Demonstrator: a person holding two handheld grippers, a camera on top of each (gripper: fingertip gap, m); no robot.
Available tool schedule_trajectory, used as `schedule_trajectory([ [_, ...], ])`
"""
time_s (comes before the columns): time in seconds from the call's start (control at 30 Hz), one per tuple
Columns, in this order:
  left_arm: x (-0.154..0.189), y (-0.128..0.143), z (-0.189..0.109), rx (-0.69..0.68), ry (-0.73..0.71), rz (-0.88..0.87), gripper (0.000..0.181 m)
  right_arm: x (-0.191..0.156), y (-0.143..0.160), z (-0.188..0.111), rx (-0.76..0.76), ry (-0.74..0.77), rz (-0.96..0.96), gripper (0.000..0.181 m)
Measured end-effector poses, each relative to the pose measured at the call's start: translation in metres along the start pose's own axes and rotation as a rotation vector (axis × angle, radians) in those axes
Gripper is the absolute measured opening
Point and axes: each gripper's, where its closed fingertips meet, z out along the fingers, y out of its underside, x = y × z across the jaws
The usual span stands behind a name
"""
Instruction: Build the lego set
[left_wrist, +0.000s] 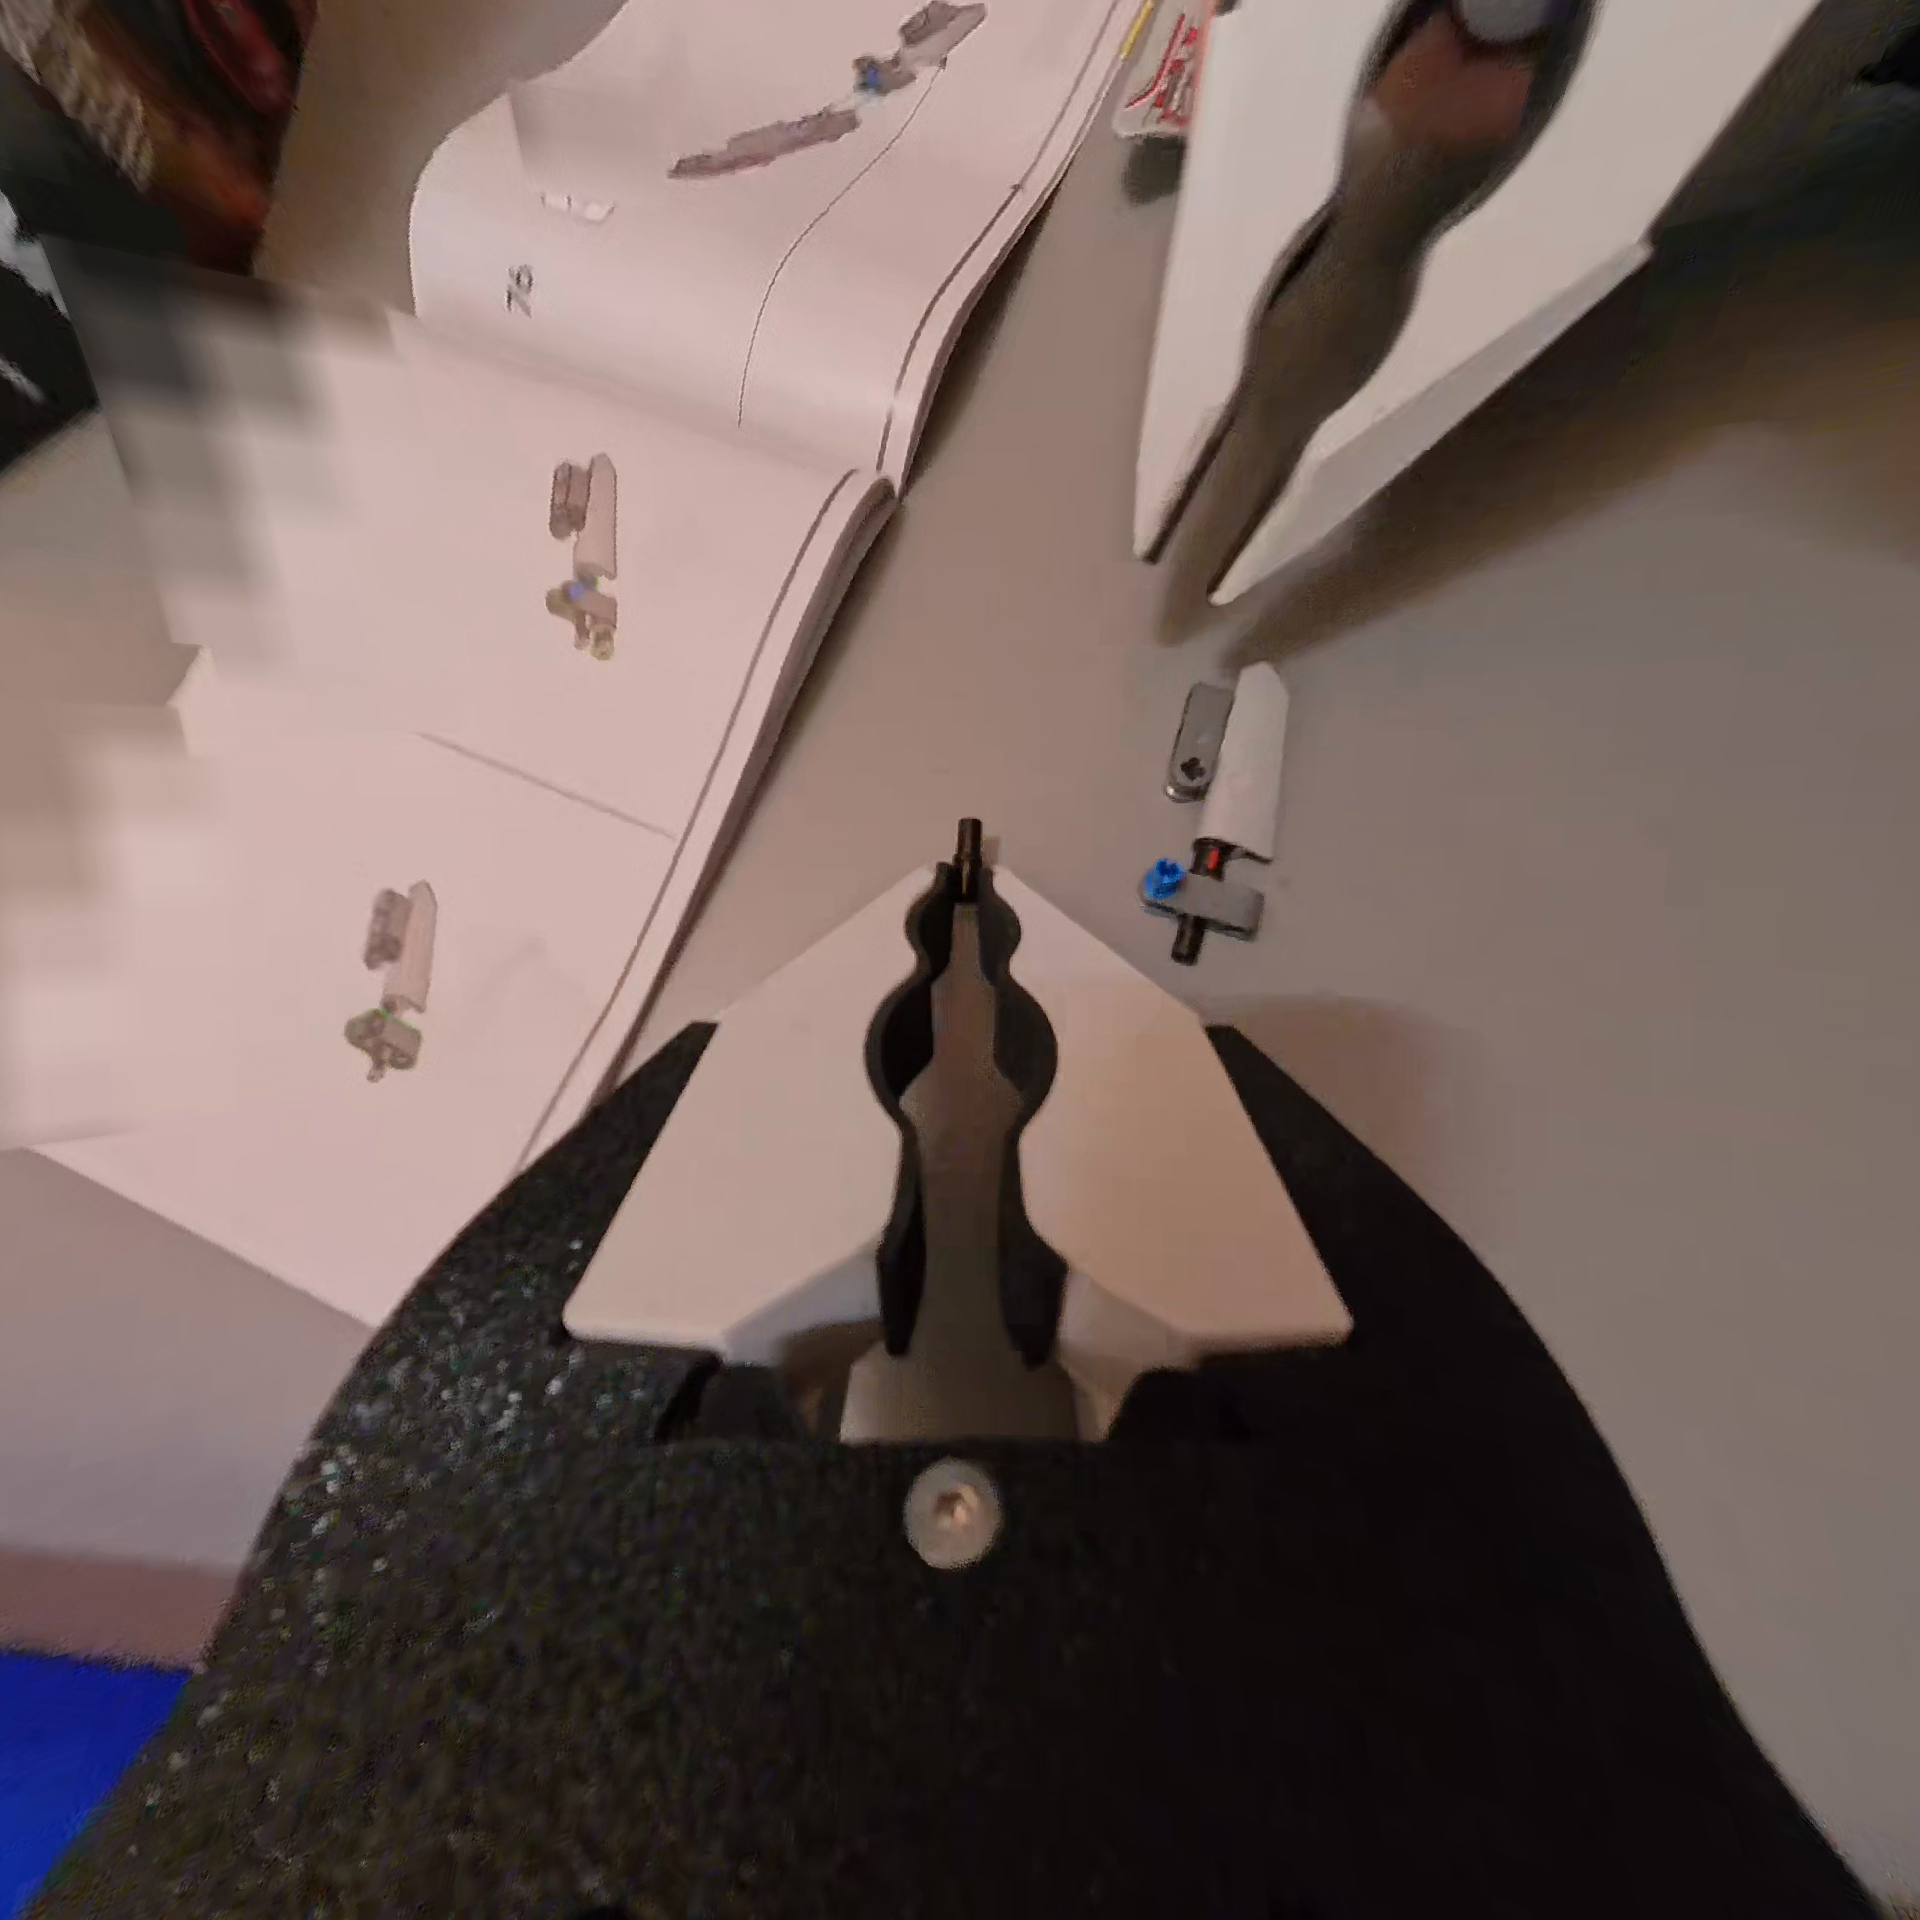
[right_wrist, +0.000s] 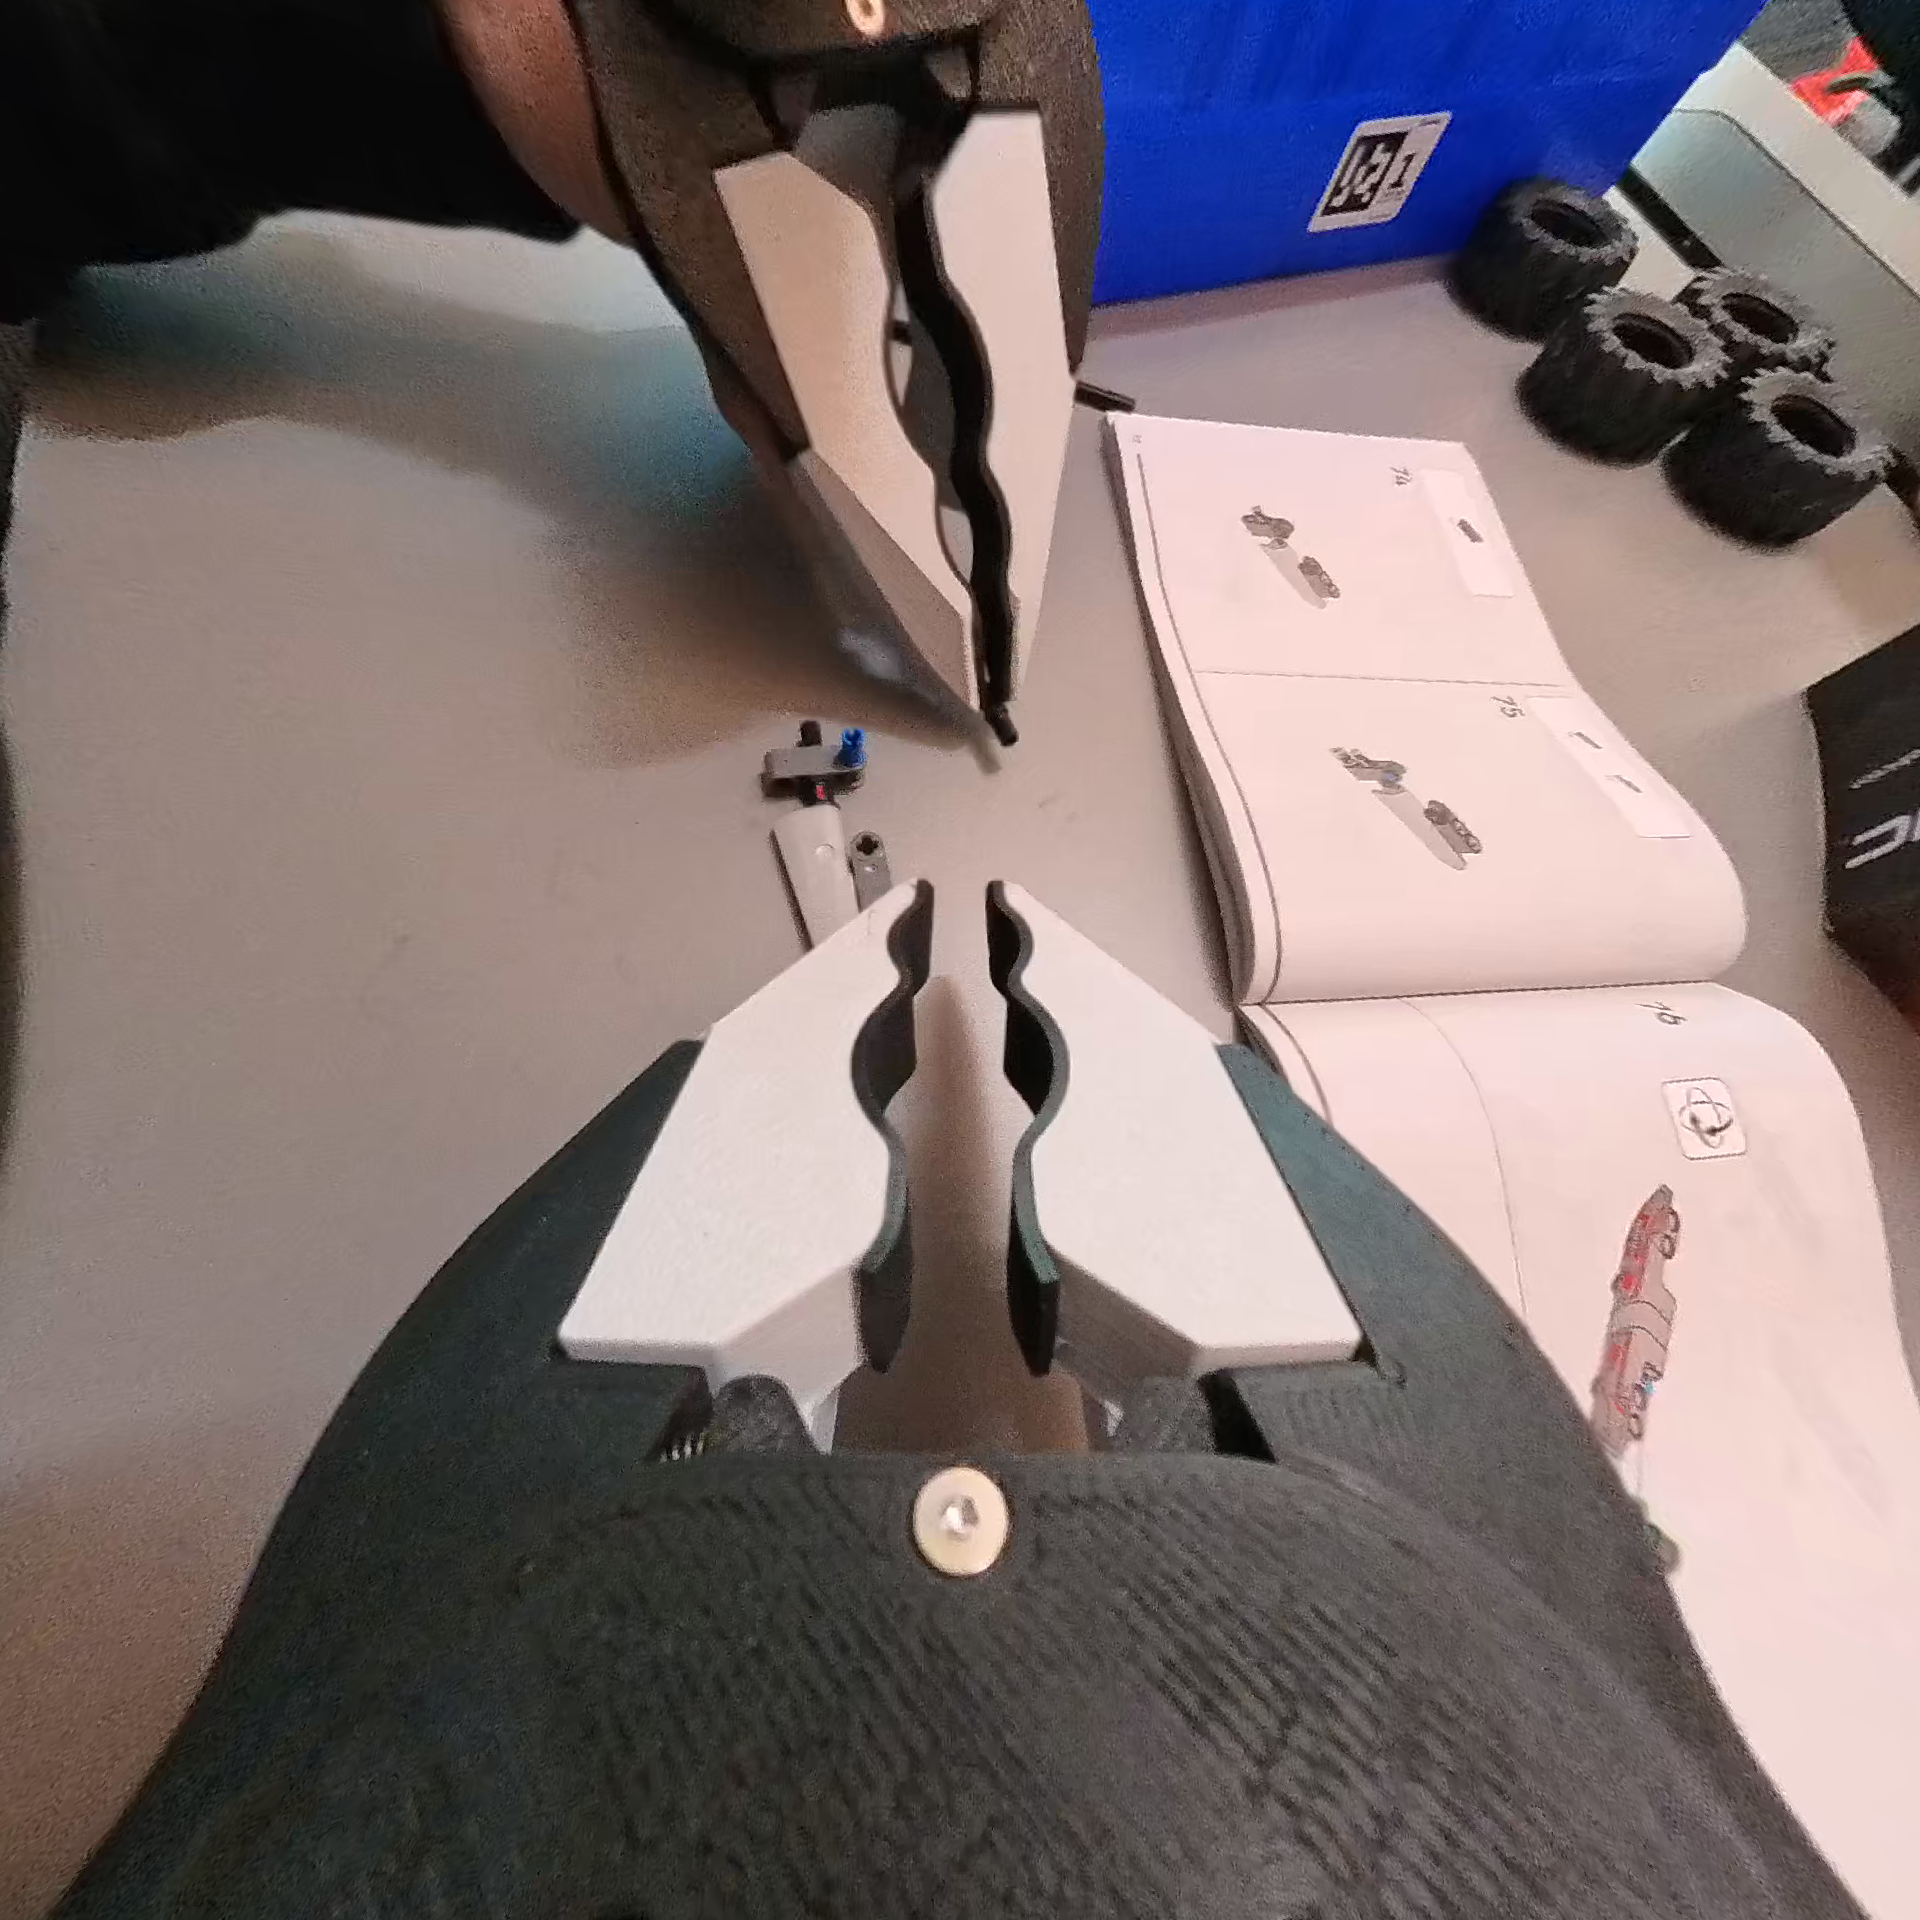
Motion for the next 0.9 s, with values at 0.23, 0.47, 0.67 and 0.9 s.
schedule_trajectory([
  [0.23,0.022,-0.027,-0.009,-0.08,0.011,0.155,0.001,0.006,-0.009,0.006,-0.035,0.09,-0.19,0.016],
  [0.47,0.035,-0.043,-0.011,-0.041,0.046,0.133,0.001,-0.007,-0.022,0.009,0.014,0.076,-0.242,0.009],
  [0.67,0.034,-0.05,-0.012,0.005,0.032,0.098,0.001,0.0,-0.023,0.005,0.022,0.136,-0.245,0.003],
  [0.9,0.033,-0.065,-0.023,0.189,0.087,-0.043,0.002,0.002,-0.039,-0.005,0.196,0.155,-0.125,0.002],
])
